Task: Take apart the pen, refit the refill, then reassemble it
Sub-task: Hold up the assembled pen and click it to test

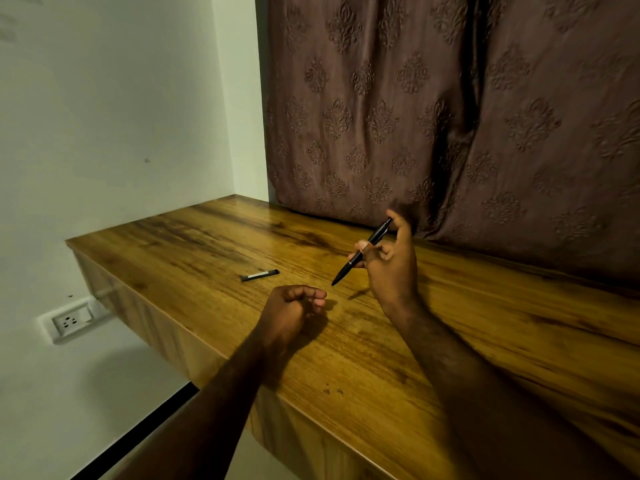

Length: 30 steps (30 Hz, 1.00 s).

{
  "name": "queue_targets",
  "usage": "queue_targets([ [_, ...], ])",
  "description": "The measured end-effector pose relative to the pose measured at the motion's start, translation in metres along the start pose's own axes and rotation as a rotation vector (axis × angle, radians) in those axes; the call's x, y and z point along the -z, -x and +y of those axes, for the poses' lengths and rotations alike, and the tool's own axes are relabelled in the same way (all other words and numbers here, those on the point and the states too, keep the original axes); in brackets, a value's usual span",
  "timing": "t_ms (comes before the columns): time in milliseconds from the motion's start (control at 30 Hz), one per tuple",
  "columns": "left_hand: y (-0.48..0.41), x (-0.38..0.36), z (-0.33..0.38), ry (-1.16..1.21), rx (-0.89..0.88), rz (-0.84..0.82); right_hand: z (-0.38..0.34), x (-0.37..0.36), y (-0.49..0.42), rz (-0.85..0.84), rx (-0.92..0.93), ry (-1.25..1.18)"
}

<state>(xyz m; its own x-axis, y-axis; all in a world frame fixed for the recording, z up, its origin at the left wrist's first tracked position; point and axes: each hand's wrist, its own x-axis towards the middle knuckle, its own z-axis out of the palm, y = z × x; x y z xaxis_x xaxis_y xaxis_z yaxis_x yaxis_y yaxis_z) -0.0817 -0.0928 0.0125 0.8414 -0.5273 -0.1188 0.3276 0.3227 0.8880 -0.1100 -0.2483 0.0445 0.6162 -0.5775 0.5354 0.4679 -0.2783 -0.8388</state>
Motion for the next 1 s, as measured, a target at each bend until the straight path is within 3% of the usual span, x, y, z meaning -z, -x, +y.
queue_targets([
  [400,-0.0039,0.0034,-0.0019,0.048,0.037,-0.049,-0.0018,-0.0011,0.0012,-0.011,-0.015,-0.039],
  [667,-0.0029,0.0061,-0.0033,-0.108,-0.084,0.005,-0.0024,-0.0001,0.0009,-0.01,-0.049,-0.079],
  [1000,-0.0076,0.0063,-0.0042,0.021,0.021,-0.028,0.0004,0.0002,-0.0003,0.005,-0.024,-0.043],
])
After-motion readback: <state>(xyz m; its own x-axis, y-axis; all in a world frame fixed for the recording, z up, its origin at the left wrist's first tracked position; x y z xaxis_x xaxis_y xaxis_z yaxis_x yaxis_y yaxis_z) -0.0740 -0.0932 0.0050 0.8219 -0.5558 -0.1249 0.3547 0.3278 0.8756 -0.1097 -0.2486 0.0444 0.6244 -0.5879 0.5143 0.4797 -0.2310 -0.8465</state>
